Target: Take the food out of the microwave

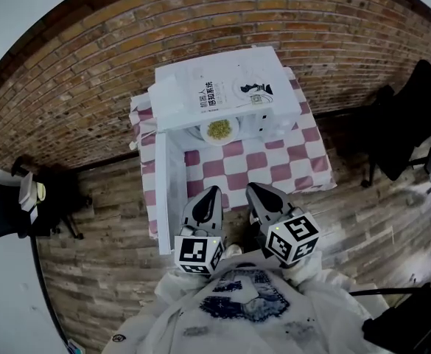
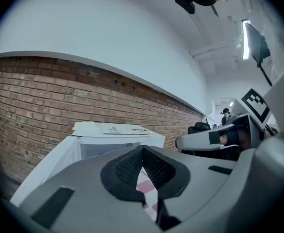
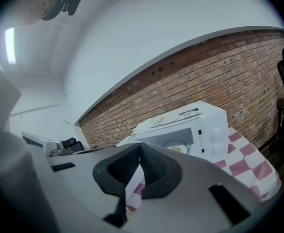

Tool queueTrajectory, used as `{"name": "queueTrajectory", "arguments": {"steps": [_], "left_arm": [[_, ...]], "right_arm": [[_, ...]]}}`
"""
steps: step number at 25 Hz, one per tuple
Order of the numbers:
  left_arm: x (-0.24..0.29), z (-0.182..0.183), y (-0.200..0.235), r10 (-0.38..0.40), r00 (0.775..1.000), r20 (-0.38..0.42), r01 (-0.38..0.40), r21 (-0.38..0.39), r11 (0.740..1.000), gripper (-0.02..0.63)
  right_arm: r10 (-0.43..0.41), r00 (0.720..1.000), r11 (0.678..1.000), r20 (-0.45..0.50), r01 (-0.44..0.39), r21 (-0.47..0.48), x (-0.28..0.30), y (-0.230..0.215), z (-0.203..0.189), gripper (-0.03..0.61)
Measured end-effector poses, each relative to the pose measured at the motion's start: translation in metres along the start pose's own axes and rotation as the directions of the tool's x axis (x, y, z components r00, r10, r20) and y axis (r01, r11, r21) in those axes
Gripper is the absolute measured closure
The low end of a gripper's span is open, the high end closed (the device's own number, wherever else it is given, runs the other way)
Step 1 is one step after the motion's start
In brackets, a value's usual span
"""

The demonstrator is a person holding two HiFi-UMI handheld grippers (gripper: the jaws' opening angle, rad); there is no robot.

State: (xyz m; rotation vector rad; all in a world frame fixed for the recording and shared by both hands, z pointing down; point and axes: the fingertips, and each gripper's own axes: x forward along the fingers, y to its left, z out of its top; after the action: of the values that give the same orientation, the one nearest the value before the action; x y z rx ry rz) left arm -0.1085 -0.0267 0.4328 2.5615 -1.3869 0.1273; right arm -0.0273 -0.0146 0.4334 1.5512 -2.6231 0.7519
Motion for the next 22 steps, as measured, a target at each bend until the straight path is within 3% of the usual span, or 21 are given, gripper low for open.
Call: {"name": "queueTrajectory", "arguments": {"steps": [12, 22], "left_arm": [[0.071, 0.011, 0.018, 0.114, 0.993, -0.026, -0.114, -0.008, 0.993, 0.606], [0.111, 0.015, 0.023, 0.219, 0.975, -0.046, -0.22, -0.019, 0.975, 0.606]], "right_arm": [[0.103, 0.994, 0.995, -0.037, -0.103, 0.016, 0.054, -0.056, 0.036, 0.565], [0.163, 0.985, 0.986, -0.059, -0.161, 0.031, 0.073, -0.101, 0.057, 0.565]]}}
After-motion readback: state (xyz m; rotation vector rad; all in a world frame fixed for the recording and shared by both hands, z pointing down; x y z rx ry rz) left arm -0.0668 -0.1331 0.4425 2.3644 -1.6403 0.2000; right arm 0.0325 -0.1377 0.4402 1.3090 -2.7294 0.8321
